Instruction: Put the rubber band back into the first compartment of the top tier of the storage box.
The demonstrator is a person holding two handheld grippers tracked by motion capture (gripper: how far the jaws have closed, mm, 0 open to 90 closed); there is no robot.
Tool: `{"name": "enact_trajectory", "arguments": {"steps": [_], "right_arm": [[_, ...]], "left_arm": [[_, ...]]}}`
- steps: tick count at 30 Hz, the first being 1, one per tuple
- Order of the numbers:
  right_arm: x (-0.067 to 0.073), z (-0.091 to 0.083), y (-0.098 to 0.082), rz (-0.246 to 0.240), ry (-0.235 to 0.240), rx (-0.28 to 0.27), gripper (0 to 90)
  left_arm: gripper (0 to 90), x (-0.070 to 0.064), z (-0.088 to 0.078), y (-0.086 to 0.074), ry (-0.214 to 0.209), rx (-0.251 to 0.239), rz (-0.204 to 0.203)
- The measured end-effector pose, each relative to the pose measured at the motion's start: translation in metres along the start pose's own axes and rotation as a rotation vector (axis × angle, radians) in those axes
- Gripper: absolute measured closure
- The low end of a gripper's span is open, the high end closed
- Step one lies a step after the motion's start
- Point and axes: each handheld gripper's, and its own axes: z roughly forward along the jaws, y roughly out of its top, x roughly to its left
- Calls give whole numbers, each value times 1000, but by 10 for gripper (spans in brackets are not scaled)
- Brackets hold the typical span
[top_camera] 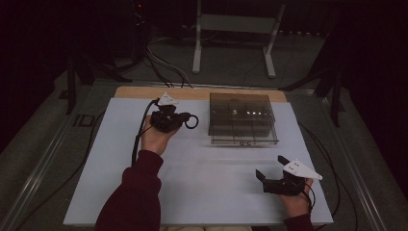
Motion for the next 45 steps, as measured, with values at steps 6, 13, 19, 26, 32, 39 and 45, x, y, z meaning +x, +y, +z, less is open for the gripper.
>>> {"name": "enact_trajectory", "arguments": {"steps": [6,13,19,26,32,39,45], "right_arm": [[0,0,0,1,0,-1,0],[0,-1,0,2,0,-2,0],[0,-1,0,2,0,-2,0],[0,-1,0,2,1,-3,0],[0,-1,0,2,1,-3,0],[0,-1,0,2,2,-2,0],[0,-1,0,2,2,-1,0]], "left_arm": [[888,-3,6,2,1,4,3],[888,-7,13,5,0,7,11],[887,-11,20,8,-4,7,15],[888,-17,28,11,-11,13,22],[888,-23,34,12,-20,17,29],[887,-28,41,12,-32,23,31],[887,-33,47,12,-43,31,39]]}}
